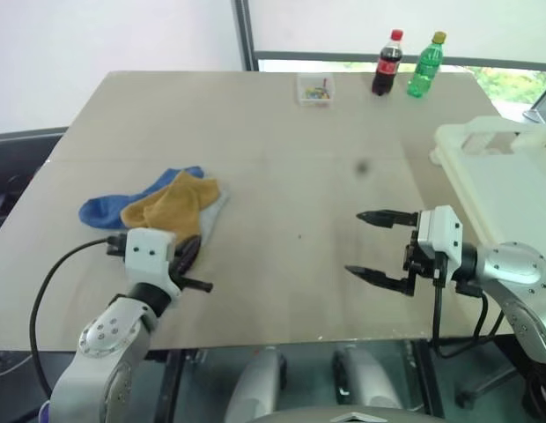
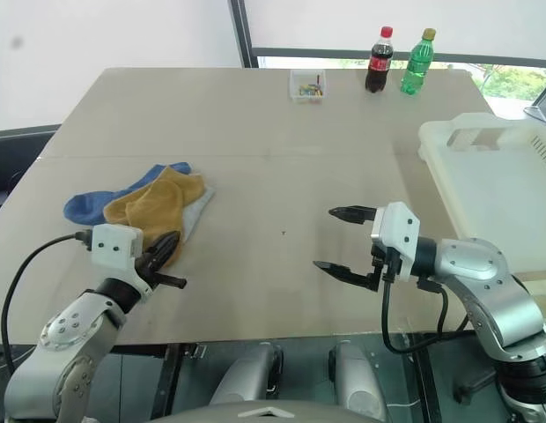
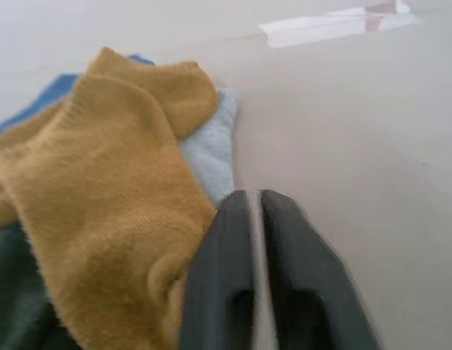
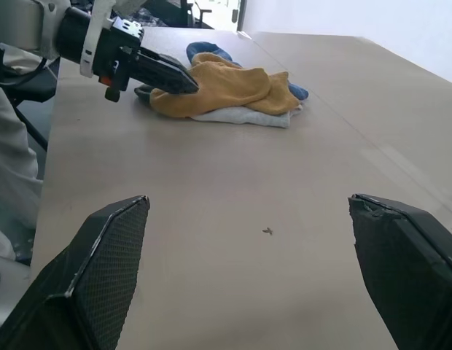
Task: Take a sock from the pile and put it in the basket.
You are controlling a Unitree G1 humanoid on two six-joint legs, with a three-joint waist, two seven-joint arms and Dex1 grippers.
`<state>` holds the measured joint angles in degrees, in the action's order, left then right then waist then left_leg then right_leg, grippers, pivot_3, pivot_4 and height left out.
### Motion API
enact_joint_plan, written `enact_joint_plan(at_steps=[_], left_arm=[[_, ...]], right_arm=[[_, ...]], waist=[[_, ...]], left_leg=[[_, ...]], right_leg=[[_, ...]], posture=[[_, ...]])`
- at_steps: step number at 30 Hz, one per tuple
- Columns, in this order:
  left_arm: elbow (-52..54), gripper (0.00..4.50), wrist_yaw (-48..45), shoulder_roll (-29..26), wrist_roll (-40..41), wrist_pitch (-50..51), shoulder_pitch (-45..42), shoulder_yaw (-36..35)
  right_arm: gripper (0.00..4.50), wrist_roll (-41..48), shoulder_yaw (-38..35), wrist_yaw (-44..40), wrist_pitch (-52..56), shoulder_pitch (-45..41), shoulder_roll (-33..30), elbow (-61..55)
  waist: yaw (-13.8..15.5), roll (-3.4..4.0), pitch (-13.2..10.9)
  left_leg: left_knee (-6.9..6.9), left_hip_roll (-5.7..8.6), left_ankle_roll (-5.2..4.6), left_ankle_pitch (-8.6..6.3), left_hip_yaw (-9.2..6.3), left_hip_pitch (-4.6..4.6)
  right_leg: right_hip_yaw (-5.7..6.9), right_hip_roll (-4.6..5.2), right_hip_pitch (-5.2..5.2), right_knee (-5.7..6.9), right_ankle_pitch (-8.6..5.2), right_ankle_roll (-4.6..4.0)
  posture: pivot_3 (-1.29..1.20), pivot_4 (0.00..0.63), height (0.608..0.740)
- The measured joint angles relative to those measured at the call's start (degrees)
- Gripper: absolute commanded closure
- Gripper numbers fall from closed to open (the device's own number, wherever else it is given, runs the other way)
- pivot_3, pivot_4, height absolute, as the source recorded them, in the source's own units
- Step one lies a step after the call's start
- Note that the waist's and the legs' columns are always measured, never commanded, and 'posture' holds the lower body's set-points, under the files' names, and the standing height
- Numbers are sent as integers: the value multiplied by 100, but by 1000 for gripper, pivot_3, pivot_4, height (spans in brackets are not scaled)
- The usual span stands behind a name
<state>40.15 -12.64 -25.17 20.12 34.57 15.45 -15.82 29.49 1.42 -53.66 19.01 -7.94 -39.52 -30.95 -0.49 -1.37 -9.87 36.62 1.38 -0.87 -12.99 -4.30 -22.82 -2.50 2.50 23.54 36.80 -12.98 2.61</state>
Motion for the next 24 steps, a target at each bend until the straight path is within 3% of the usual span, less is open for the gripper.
enact_joint_plan(at_steps=[1, 13, 19, 21, 24], left_arm=[[22, 2285, 54, 36, -39, 9, 50, 1], [65, 2285, 737, 440, -713, 186, 202, 56], [-99, 2285, 873, 599, -890, 271, -172, 228], [-143, 2808, 870, 636, -928, 278, -236, 301], [-289, 4069, 841, 650, -952, 279, -363, 303]], right_arm=[[0, 3, 2, -12, -25, -7, 16, 4], [0, -18, 7, -95, -316, -204, 206, 189], [0, -26, -5, -101, -365, -104, 186, 230], [0, -28, -13, -101, -384, -41, 162, 240], [0, -28, -150, -95, -421, 81, 100, 250]], waist=[[-1, 0, 0], [4, 0, 0], [28, -1, 1], [24, -1, 1], [22, 0, 1]], left_leg=[[0, 0, 0, 0, 0, 0], [1, 1, 0, 0, 0, 0], [4, 1, 0, 0, -1, 0], [4, 2, 0, 0, 0, -1], [4, 1, 0, 0, -1, 0]], right_leg=[[0, 0, 0, 0, 0, 1], [1, -20, -1, 1, 4, 7], [3, -22, -2, 3, 4, 7], [0, -21, -1, 3, 5, 7], [2, -22, -1, 4, 5, 7]], posture=[[0, 150, 740], [0, 150, 740], [0, 150, 740], [0, 150, 740], [0, 150, 740]])
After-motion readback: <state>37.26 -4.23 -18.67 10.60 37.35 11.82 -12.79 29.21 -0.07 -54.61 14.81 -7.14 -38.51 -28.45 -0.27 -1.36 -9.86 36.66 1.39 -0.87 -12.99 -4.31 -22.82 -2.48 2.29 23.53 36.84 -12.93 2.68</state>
